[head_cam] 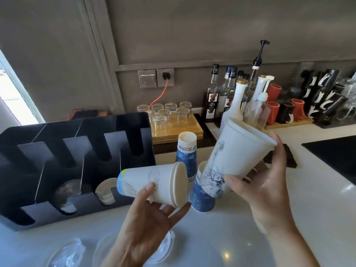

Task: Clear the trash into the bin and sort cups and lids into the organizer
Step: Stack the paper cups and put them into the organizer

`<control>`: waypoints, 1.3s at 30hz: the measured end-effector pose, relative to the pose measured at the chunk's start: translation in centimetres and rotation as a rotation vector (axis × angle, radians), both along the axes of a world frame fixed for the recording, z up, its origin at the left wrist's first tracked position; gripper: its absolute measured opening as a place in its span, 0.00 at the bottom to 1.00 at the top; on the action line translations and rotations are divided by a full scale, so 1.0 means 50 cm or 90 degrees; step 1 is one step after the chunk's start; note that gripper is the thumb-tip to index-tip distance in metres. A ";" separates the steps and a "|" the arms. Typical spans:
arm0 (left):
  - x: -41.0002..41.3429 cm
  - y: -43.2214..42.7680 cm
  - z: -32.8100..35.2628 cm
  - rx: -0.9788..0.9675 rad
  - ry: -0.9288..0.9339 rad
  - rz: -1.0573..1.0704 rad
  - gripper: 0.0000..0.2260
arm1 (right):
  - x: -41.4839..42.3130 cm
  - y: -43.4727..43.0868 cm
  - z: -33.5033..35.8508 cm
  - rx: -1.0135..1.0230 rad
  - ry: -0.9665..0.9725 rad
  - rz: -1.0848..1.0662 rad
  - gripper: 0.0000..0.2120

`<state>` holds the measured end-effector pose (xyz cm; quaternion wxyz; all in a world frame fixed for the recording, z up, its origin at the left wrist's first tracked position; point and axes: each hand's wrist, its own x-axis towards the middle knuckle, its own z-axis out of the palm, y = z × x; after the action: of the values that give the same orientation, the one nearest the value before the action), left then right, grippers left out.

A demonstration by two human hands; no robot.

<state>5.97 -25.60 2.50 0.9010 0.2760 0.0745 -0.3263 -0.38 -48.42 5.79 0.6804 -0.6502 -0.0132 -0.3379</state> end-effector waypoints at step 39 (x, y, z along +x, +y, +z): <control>0.054 0.030 -0.003 0.255 -0.301 0.121 0.19 | 0.040 0.102 -0.038 -0.060 0.130 0.089 0.42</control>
<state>8.68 -24.11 2.34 0.8474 0.5079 -0.0491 -0.1467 1.61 -43.33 3.87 0.6688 -0.7099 -0.0052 -0.2208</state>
